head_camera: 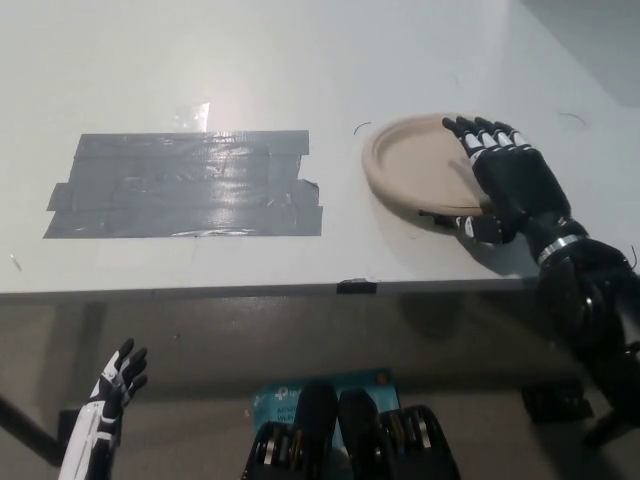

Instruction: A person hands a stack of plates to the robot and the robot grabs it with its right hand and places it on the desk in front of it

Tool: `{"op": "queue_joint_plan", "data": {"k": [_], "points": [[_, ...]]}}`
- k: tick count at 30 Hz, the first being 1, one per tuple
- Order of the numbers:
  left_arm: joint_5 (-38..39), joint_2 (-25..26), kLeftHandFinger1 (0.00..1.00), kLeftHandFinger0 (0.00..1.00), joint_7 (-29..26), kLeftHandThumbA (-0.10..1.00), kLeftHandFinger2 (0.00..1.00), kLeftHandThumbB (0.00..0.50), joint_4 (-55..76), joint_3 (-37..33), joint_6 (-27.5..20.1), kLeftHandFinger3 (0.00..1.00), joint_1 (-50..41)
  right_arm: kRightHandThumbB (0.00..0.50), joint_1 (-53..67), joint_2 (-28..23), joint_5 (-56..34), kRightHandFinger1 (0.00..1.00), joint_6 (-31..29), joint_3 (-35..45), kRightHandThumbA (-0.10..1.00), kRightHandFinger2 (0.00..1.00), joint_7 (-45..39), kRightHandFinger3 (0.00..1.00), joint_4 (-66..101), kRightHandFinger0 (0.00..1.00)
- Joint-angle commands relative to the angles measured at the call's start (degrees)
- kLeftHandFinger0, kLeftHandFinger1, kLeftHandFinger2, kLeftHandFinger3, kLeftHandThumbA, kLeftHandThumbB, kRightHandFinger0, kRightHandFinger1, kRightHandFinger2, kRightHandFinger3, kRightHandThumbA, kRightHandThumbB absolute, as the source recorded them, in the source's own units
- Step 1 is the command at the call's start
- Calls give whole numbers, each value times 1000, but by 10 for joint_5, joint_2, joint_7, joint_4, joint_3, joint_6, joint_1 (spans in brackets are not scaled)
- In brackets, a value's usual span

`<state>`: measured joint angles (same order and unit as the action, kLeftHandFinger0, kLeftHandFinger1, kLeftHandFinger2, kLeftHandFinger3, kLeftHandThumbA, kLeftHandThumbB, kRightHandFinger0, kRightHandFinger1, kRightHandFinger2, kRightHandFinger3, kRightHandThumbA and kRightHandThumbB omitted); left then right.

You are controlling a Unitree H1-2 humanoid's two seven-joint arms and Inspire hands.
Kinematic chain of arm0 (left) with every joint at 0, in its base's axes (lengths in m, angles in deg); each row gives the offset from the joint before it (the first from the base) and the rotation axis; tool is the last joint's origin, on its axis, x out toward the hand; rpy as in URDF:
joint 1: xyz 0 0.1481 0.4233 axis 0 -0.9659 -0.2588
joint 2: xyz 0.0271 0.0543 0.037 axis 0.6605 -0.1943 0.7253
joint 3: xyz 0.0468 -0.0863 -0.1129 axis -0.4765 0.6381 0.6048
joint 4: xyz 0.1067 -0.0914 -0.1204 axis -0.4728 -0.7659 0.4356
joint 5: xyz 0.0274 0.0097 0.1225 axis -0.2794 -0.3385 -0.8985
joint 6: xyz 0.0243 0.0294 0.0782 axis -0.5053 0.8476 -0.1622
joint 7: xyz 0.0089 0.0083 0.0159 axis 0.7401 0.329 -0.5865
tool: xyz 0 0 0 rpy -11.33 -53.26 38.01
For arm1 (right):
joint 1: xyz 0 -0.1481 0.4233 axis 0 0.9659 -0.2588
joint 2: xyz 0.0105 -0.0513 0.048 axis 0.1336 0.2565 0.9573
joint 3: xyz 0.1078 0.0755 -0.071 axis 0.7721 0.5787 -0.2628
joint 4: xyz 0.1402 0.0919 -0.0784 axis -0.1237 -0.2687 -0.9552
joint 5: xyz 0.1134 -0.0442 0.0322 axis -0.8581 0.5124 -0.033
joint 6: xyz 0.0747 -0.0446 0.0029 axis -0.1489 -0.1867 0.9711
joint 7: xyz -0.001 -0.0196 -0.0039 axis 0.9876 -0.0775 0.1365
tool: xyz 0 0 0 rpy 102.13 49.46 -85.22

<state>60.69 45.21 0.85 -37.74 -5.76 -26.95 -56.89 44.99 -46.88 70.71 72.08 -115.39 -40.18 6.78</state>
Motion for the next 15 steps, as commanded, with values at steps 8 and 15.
{"op": "queue_joint_plan", "data": {"k": [8,15], "points": [[10,19,1000,1000,14,988,1000,341,19,1,1,1000,31,500,-129,-162,-703,1000,179,132,767,1000,-456,1000,340,1000],[10,18,1000,1000,13,983,1000,340,15,1,2,1000,37,500,-102,-145,-909,1000,179,220,950,1000,-432,1000,333,1000]]}}
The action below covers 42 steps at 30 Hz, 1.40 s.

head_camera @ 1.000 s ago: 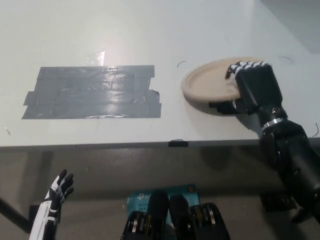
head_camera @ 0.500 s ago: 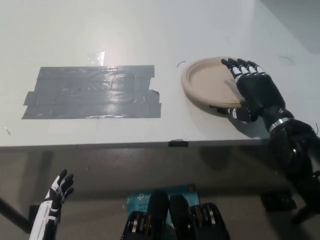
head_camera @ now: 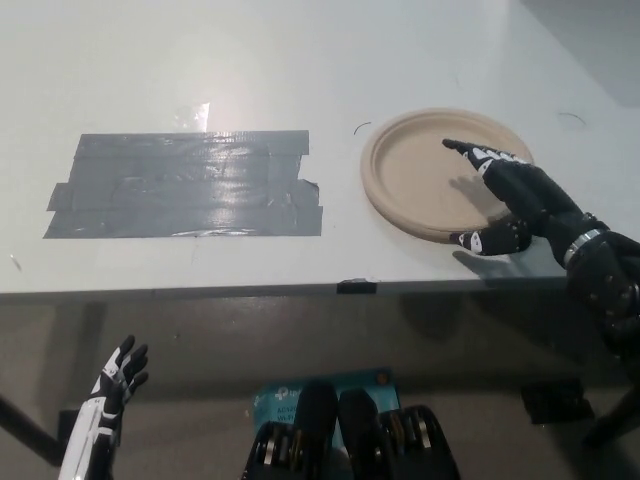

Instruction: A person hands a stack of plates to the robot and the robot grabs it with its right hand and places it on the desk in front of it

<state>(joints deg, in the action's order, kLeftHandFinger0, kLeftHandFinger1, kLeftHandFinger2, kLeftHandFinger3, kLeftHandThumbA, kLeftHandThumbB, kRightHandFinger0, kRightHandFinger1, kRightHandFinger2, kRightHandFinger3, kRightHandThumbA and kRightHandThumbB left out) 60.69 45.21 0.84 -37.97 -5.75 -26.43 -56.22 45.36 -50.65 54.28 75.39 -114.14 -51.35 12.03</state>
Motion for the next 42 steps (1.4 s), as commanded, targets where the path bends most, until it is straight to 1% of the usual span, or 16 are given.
{"op": "queue_joint_plan", "data": {"k": [1,8,13,17,19,20,22,23,24,27,32,36,37,40,41,42], "points": [[10,18,1000,1000,13,982,1000,340,17,1,-4,1000,31,500,-99,-99,-790,1000,146,219,982,1000,-295,1000,282,1000],[5,18,1000,1000,12,985,1000,333,17,0,-1,1000,37,500,-91,-90,-829,1000,144,289,1000,1000,-228,1000,316,1000],[6,18,1000,1000,13,991,1000,342,16,-2,8,1000,55,500,-75,-119,-814,1000,88,322,1000,1000,-167,1000,366,1000],[3,17,1000,1000,11,999,1000,345,9,-2,8,1000,75,500,-34,-169,-809,1000,40,321,1000,1000,-62,1000,483,1000],[4,16,1000,1000,11,999,1000,342,6,-2,8,1000,82,500,-28,-184,-836,1000,31,311,917,1000,-31,1000,514,1000],[3,16,1000,1000,11,1000,1000,335,5,-2,9,1000,85,500,-18,-188,-841,1000,19,304,746,1000,-28,1000,526,1000],[0,17,1000,1000,11,1000,1000,341,4,-3,14,1000,93,500,21,-192,-813,1000,-1,289,856,1000,5,1000,570,1000],[-1,16,1000,1000,10,1000,1000,343,4,-4,18,1000,98,500,45,-186,-772,1000,-7,284,976,1000,22,1000,591,1000],[-2,15,1000,1000,10,1000,1000,343,4,-4,20,1000,101,500,62,-181,-750,1000,-17,283,1000,1000,22,1000,599,1000],[-2,14,1000,1000,11,1000,1000,322,1,-6,17,1000,106,500,124,-156,-742,1000,-63,274,979,1000,-7,1000,593,1000],[-2,14,1000,1000,13,1000,1000,309,-10,-8,12,1000,121,500,218,-105,-714,1000,-63,253,1000,1000,11,1000,603,1000],[-7,8,1000,1000,11,997,1000,308,-12,-12,10,1000,113,473,290,-32,-729,1000,-71,227,924,1000,0,1000,572,1000],[-10,7,1000,1000,10,993,1000,304,-12,-14,8,1000,109,457,318,-5,-694,1000,-71,224,991,1000,-4,1000,552,1000],[-9,6,1000,1000,12,974,1000,306,-12,-15,6,1000,99,460,359,43,-621,1000,-66,222,1000,1000,4,1000,522,1000],[-9,7,1000,1000,15,966,1000,296,-7,-17,7,1000,87,412,390,82,-566,1000,-75,212,1000,1000,4,1000,477,1000],[-8,8,1000,1000,16,964,1000,296,-6,-18,7,1000,82,408,400,95,-551,1000,-74,210,1000,1000,4,1000,463,1000]]}}
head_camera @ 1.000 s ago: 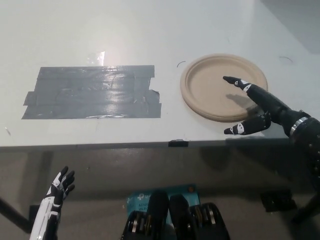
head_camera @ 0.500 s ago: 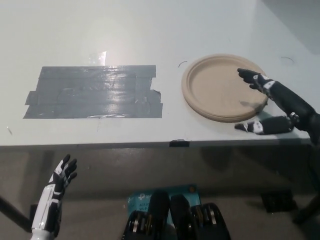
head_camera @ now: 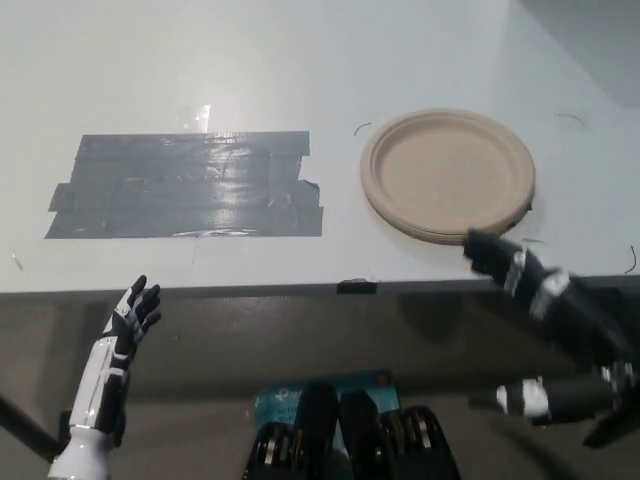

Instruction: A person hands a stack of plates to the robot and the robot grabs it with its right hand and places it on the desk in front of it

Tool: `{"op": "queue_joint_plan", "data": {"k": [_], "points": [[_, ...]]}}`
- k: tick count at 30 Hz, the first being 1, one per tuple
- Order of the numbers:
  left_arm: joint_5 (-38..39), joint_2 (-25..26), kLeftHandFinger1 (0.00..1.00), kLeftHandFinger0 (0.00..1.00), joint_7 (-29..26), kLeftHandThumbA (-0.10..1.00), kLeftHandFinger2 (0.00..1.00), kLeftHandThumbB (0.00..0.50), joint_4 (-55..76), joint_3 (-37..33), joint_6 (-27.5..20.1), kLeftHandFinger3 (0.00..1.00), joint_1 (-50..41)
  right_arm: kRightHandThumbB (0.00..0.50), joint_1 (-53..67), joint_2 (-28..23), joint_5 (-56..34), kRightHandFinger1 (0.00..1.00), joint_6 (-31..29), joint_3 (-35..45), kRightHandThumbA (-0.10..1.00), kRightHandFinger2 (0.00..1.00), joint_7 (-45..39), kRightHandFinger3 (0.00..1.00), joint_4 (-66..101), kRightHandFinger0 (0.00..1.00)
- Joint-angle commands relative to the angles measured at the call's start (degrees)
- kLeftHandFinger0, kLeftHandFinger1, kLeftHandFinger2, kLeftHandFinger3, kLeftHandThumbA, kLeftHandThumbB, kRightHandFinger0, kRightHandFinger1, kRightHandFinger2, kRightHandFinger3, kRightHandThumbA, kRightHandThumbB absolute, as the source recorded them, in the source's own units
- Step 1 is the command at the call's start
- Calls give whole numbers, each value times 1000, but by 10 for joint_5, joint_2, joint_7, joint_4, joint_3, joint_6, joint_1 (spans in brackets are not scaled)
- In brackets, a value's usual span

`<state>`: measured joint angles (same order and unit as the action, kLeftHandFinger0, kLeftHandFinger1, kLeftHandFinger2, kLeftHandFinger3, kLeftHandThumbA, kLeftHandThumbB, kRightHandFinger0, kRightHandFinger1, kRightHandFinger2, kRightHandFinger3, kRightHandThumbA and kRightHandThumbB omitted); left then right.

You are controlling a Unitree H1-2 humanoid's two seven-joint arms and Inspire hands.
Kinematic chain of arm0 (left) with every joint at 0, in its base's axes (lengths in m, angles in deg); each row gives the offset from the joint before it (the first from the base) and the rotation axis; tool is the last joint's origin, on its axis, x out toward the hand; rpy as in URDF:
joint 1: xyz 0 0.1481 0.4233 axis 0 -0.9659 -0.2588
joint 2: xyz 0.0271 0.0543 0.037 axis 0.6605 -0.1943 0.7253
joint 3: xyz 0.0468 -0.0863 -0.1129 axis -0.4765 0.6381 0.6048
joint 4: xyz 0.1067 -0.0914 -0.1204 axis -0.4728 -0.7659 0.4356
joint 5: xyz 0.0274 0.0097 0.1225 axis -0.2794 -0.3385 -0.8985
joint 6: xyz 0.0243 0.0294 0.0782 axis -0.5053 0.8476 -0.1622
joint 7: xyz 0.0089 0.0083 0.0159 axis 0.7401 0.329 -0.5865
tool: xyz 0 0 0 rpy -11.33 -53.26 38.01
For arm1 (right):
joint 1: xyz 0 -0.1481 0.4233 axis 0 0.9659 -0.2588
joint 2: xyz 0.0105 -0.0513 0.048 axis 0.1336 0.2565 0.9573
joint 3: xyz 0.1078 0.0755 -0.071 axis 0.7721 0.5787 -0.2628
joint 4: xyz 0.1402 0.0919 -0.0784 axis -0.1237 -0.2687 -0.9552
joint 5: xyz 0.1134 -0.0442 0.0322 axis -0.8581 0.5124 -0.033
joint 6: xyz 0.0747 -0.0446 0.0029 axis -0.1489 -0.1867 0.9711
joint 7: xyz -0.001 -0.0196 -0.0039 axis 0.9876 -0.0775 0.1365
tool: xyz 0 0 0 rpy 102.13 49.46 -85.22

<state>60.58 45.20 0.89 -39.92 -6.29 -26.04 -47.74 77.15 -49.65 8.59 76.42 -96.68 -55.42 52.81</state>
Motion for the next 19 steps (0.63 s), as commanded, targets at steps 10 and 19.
{"op": "queue_joint_plan", "data": {"k": [10,19], "points": [[-13,11,1000,1000,20,957,1000,309,30,-29,4,1000,-56,263,140,171,29,1000,-118,41,1000,1000,27,1000,-161,1000],[-14,14,1000,1000,27,944,1000,320,24,-33,-4,1000,-75,212,156,167,57,1000,-135,51,1000,1000,29,1000,-163,1000]]}}
